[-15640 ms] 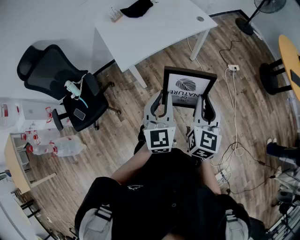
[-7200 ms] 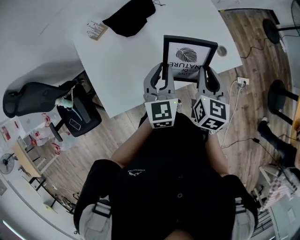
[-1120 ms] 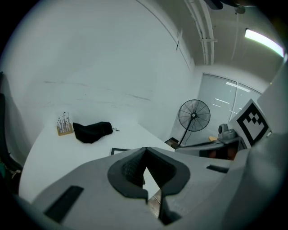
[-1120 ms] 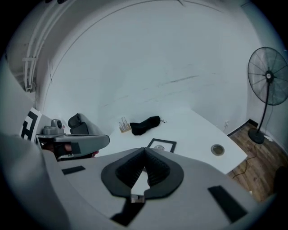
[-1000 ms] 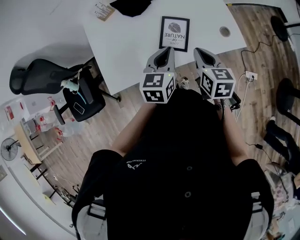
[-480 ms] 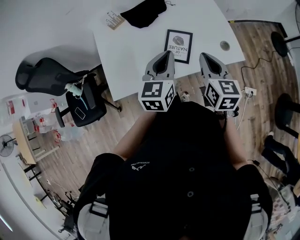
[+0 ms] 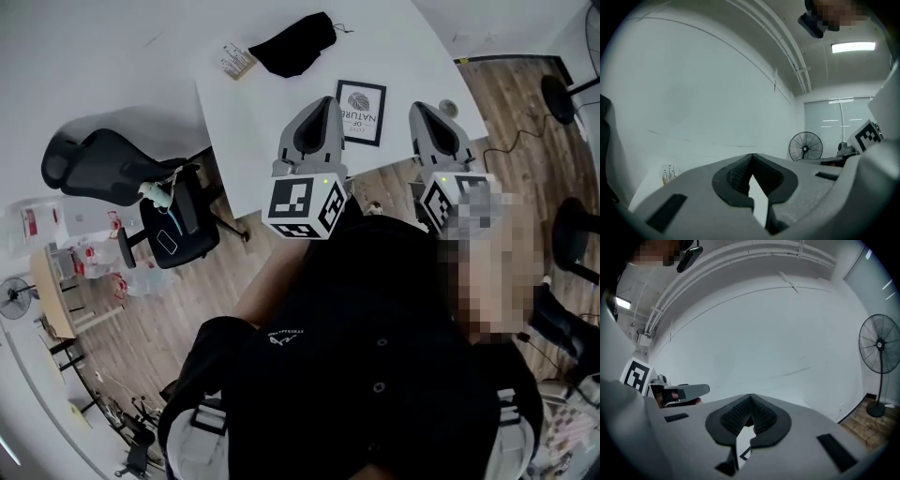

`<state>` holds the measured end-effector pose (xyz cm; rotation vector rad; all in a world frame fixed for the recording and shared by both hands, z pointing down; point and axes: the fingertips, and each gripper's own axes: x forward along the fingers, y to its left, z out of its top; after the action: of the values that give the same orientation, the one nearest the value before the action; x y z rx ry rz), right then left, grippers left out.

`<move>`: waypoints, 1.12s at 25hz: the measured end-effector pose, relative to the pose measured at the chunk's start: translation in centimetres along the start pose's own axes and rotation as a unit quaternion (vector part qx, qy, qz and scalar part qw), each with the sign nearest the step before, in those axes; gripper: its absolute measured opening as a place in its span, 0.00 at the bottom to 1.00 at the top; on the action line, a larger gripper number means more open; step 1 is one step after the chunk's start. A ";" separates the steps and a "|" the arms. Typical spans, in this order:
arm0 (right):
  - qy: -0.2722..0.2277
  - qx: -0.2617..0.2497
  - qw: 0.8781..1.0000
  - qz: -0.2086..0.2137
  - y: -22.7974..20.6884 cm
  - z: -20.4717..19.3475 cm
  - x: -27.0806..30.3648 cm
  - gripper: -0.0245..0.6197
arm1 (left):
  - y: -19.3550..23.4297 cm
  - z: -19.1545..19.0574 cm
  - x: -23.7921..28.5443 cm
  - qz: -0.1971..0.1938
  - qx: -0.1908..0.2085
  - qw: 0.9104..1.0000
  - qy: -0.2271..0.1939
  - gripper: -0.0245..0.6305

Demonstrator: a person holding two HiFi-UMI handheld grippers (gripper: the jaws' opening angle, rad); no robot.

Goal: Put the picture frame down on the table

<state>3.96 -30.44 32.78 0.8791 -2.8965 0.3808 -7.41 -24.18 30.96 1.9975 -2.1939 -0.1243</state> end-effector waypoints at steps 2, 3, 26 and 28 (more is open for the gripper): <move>-0.016 -0.002 1.000 0.002 0.2 1.4 -0.3 0.04 | -0.2 1.3 -0.1 -0.002 0.001 1.000 -0.016 0.05; -0.023 -0.004 1.000 0.002 0.2 2.0 -0.4 0.04 | -0.2 1.9 -0.2 -0.003 -0.001 1.000 -0.023 0.05; -0.070 -0.056 0.996 -0.001 0.6 4.0 -2.4 0.04 | -1.4 3.5 -2.4 0.013 0.074 0.994 -0.081 0.05; -0.080 -0.058 0.995 -0.001 0.6 4.3 -2.6 0.04 | -1.4 3.4 -2.4 0.015 0.076 0.994 -0.083 0.05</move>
<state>5.67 -29.69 28.11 0.9349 -3.0247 0.1463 -6.44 -22.13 27.19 2.1018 -2.4016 -0.1268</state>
